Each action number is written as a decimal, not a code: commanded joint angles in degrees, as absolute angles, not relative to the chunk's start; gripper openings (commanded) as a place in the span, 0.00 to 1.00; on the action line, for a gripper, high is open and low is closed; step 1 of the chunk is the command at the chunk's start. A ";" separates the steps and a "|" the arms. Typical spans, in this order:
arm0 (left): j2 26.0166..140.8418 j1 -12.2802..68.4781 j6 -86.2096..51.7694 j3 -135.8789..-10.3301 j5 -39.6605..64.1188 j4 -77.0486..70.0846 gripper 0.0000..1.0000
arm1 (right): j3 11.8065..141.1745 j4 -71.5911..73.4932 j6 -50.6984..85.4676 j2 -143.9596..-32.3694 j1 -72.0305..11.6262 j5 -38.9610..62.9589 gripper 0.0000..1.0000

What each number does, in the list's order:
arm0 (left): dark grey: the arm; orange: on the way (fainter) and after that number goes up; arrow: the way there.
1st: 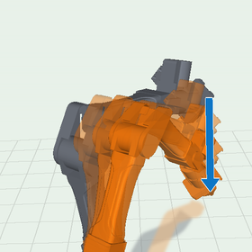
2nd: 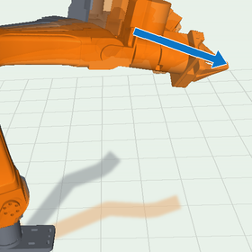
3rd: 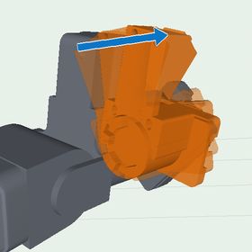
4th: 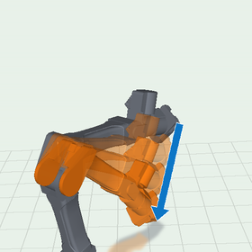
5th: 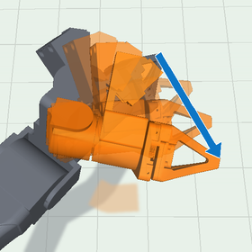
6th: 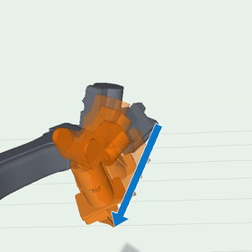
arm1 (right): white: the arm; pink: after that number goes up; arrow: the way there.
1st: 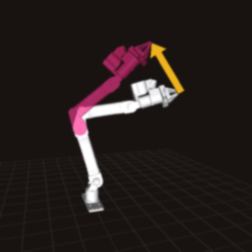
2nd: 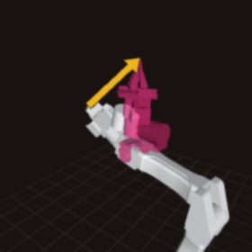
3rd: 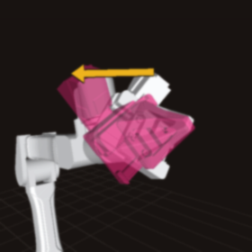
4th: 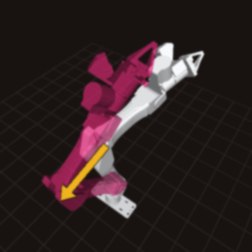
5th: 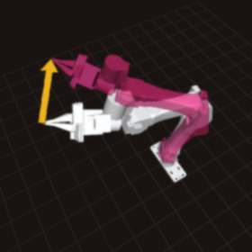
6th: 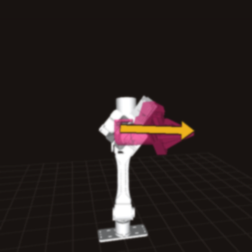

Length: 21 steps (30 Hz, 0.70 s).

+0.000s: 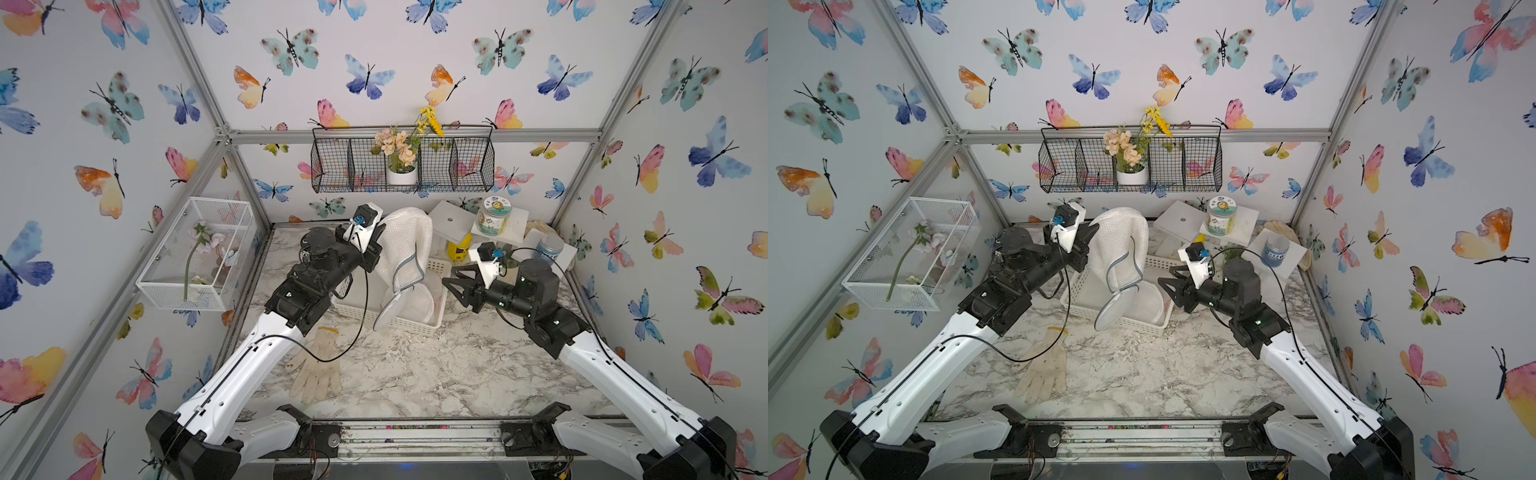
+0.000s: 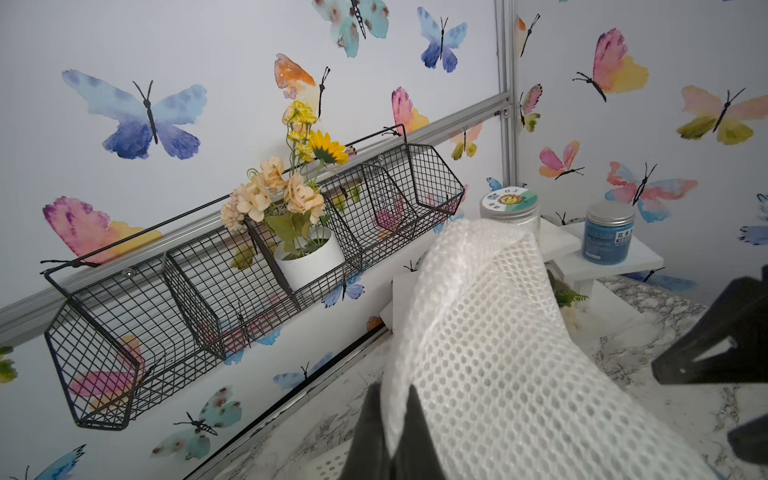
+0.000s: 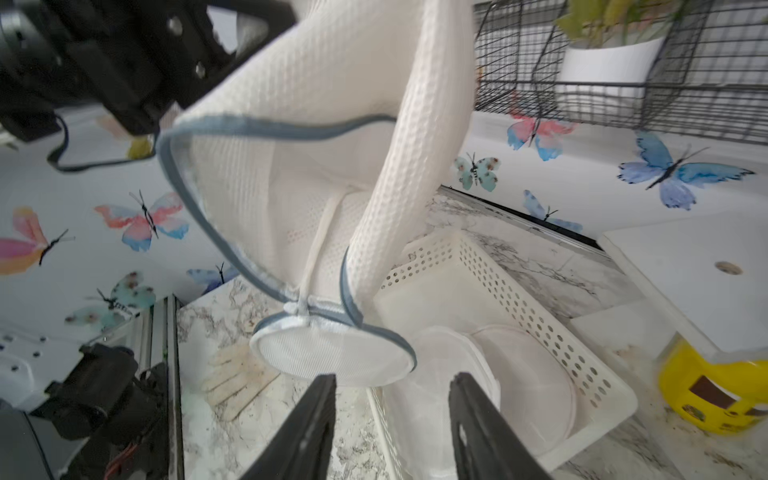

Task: Turn the laundry bag inside out
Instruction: Turn over the laundry bag.

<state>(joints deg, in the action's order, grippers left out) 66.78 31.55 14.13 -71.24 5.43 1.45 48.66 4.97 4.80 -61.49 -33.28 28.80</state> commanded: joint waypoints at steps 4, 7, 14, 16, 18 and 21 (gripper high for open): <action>66.53 31.29 10.97 -73.84 -0.18 2.59 0.00 | 48.33 17.81 3.49 -65.16 -45.36 23.90 0.49; 67.13 31.29 10.72 -75.18 -2.90 3.75 0.00 | 50.83 19.59 7.17 -68.48 -49.87 15.59 0.50; 67.46 31.29 10.47 -76.11 -5.02 3.95 0.00 | 58.15 19.56 13.43 -75.57 -53.69 5.16 0.58; 67.46 31.29 10.46 -76.03 -4.64 3.95 0.00 | 59.53 20.10 14.23 -77.10 -54.58 3.73 0.58; 67.58 31.29 10.46 -75.94 -4.47 3.96 0.00 | 60.08 21.66 14.17 -78.22 -55.43 1.48 0.57; 67.84 31.29 10.34 -75.94 -4.41 3.87 0.00 | 61.75 22.20 14.24 -80.40 -55.81 -0.92 0.51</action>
<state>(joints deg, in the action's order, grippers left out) 67.55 31.55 11.22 -74.91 -2.83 4.19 59.79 20.05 12.91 -78.76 -55.13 4.25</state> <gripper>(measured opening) 0.063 0.531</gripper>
